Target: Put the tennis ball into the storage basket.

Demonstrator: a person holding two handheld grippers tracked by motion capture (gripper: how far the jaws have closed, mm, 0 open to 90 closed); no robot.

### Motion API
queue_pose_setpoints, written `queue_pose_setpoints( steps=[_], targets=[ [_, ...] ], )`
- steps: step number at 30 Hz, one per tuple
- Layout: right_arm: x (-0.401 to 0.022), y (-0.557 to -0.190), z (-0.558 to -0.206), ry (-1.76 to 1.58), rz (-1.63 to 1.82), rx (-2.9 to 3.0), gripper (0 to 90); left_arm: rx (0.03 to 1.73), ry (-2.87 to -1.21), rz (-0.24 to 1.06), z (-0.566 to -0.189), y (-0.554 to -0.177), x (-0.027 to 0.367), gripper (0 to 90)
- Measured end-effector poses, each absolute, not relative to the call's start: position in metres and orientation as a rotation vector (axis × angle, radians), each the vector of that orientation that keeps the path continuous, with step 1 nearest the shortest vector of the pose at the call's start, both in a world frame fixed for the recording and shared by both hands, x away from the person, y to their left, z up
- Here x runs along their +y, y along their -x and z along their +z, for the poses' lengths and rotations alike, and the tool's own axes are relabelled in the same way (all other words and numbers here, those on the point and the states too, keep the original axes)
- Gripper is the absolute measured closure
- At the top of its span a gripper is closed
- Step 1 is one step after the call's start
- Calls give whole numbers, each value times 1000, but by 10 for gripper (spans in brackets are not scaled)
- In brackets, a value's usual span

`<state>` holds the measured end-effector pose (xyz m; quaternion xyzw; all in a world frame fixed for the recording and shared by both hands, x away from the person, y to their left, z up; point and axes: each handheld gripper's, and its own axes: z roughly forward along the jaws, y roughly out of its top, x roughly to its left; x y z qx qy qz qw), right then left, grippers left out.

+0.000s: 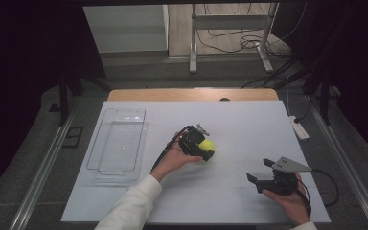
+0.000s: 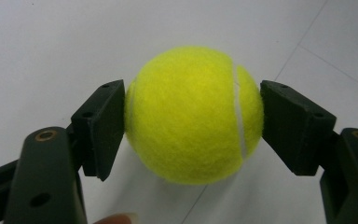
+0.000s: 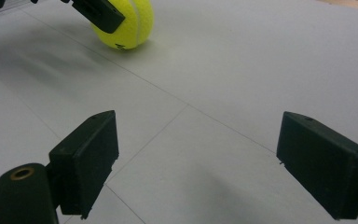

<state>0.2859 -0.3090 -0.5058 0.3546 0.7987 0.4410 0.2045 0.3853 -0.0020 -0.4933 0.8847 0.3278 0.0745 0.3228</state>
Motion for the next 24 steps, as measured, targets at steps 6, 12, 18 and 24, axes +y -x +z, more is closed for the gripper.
queue_pose_setpoints(
  steps=[6, 12, 18, 24],
  targets=[
    [-309, -286, -506, -989, 1227, 2228, 134, 835, -2298, 209, -486, -378, 2, 268],
    [-308, -285, -506, -990, 1224, 2228, 134, 828, -2275, 219, -479, -372, 6, 267],
    [-308, -285, -506, -991, 1224, 2228, 134, 828, -2256, 218, -476, -368, 9, 267],
    [-308, -285, -506, -992, 1223, 2228, 134, 841, -2237, 207, -475, -366, 14, 267]
  ],
)
